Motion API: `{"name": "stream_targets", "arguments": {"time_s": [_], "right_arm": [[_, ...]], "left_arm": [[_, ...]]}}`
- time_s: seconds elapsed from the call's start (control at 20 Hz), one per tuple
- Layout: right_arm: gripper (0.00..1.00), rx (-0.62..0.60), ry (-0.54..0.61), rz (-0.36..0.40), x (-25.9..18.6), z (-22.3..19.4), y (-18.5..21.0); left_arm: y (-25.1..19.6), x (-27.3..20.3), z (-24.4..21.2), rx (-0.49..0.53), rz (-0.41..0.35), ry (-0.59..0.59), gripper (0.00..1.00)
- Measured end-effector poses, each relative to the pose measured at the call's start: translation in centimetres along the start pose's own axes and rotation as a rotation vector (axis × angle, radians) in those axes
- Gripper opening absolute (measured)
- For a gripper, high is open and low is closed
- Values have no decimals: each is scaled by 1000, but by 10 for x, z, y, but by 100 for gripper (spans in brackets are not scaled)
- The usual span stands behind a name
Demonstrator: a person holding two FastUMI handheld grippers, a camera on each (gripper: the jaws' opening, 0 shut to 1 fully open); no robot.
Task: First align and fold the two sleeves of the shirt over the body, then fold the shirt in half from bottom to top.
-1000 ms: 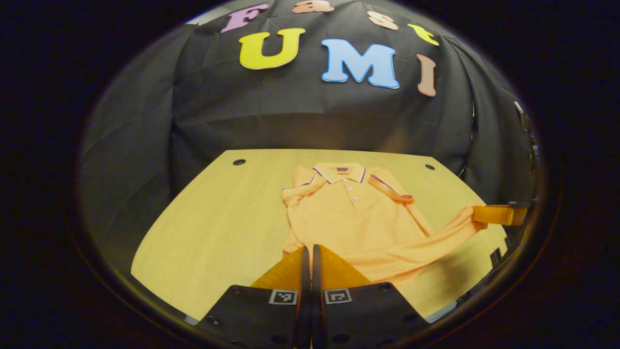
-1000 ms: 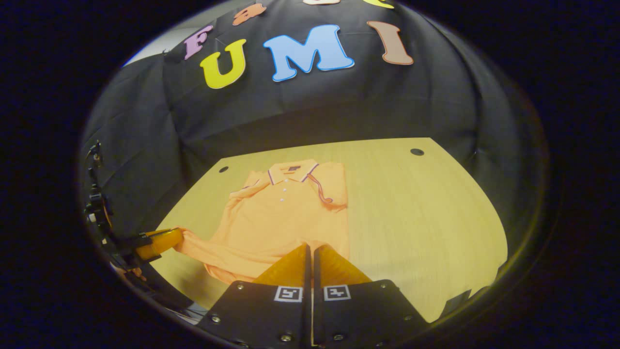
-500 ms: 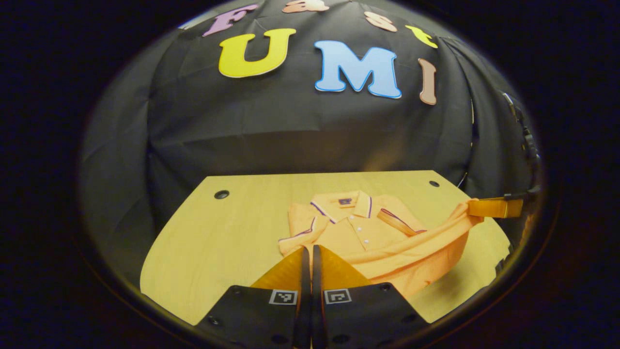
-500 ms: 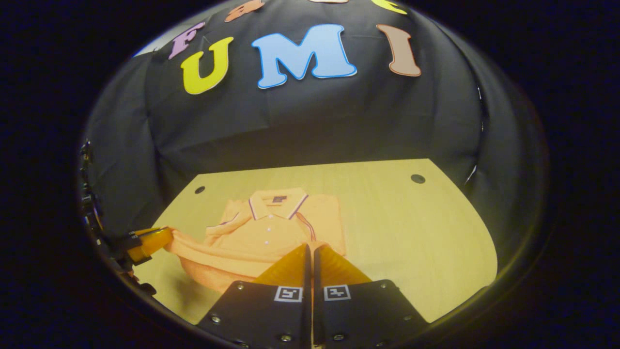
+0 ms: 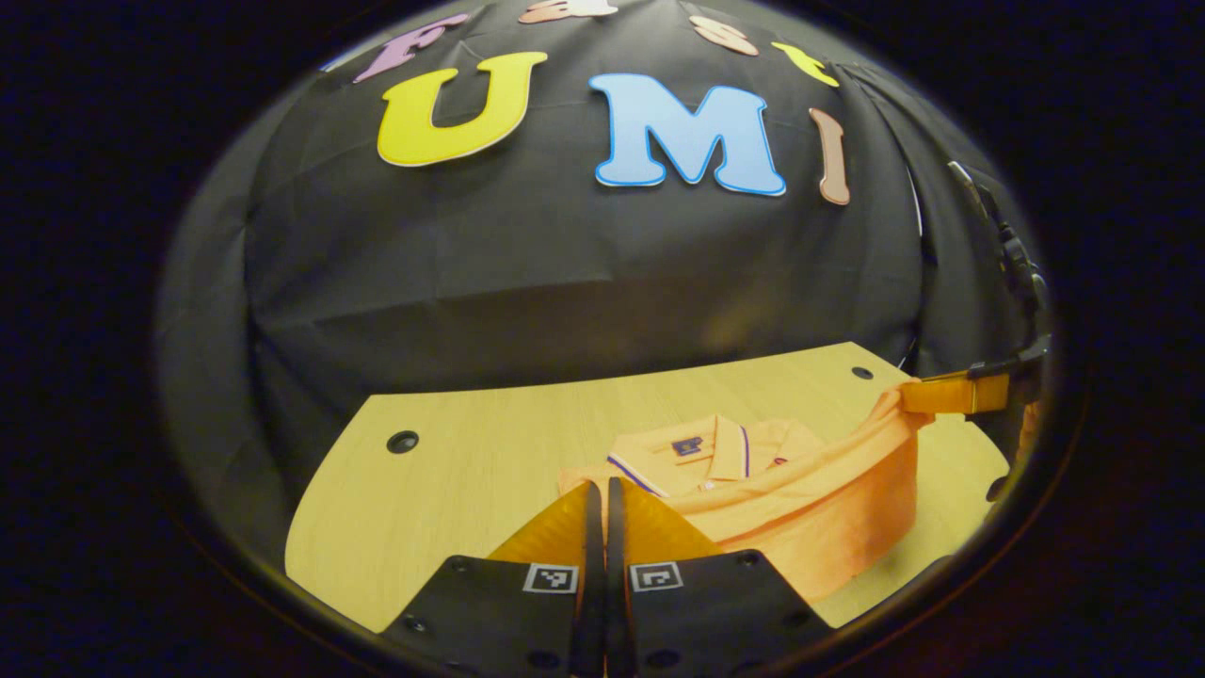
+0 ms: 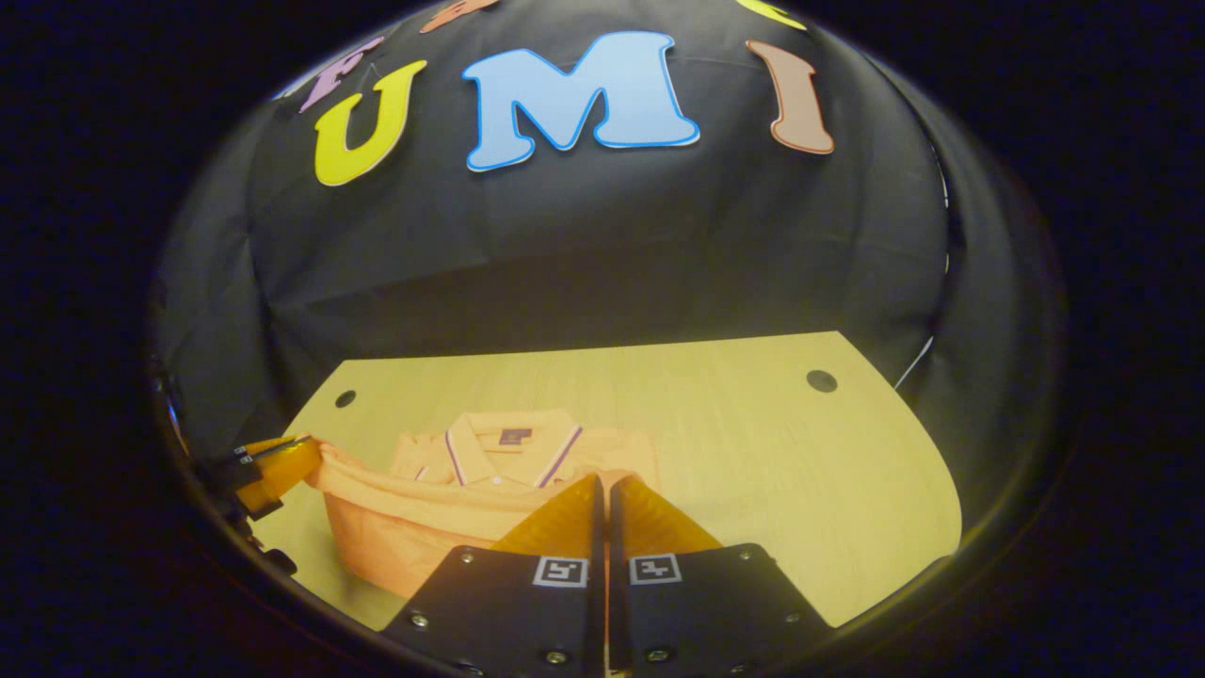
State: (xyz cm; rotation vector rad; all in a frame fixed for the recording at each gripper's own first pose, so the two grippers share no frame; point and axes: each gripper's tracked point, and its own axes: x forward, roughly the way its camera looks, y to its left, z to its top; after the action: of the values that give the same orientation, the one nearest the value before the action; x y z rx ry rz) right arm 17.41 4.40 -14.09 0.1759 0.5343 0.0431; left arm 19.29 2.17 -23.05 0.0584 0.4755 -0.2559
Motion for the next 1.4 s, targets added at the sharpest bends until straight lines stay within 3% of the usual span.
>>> {"name": "stream_targets", "arguments": {"time_s": [0.75, 1.4], "right_arm": [[1, -47, 2, -45, 87, 31, -12], [1, -53, 56, -95, 161, 14, -24]], "left_arm": [[25, 94, 13, 7, 50, -5, 6], [30, 156, -26, 3, 84, 37, 5]]}}
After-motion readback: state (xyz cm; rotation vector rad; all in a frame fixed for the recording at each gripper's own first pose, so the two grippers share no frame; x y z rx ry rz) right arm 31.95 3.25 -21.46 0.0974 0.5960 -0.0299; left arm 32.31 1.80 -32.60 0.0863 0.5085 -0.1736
